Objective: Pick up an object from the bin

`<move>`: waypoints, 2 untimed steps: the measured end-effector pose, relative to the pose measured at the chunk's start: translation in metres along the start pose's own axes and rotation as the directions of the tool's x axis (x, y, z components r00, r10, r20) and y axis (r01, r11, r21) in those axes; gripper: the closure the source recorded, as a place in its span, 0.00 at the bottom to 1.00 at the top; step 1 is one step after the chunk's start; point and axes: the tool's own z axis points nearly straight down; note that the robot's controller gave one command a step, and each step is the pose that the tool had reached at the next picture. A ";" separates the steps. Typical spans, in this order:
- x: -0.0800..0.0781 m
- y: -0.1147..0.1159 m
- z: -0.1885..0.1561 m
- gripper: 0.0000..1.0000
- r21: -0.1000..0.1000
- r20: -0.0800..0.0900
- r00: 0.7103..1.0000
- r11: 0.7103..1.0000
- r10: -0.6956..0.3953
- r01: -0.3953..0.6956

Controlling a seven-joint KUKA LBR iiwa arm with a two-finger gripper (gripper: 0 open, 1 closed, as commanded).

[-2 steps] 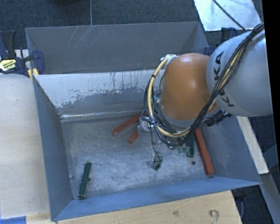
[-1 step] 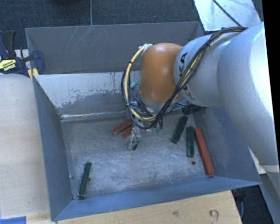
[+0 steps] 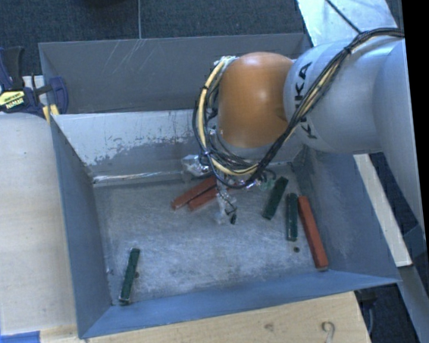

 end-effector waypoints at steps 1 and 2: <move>0.003 -0.017 0.000 0.00 0.001 0.001 0.999 0.999 -0.037 0.037; 0.006 -0.022 0.032 0.00 -0.002 -0.005 0.998 0.998 -0.059 0.059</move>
Offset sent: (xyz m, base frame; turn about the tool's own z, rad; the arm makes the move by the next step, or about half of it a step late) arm 0.0028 -0.0156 -0.0008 -0.0400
